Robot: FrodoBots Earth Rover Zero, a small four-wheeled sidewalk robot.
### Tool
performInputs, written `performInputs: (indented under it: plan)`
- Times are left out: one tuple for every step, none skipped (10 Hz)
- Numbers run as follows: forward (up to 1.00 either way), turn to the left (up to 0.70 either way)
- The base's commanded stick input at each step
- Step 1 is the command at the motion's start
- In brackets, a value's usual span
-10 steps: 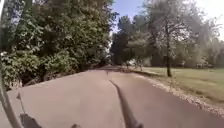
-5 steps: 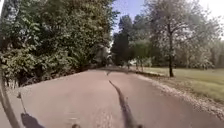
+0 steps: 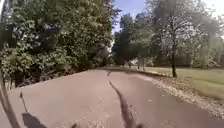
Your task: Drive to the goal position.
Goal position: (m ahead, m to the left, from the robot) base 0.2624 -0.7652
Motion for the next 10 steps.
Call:
performInputs:
  plan:
    - [0.00, -0.70]
    - [0.00, -0.70]
    - [0.00, -0.70]
    - [0.00, -0.70]
    - [0.00, -0.70]
    - [0.00, -0.70]
    - [0.00, -0.70]
    - [0.00, -0.70]
    - [0.00, -0.70]
    - [0.00, -0.70]
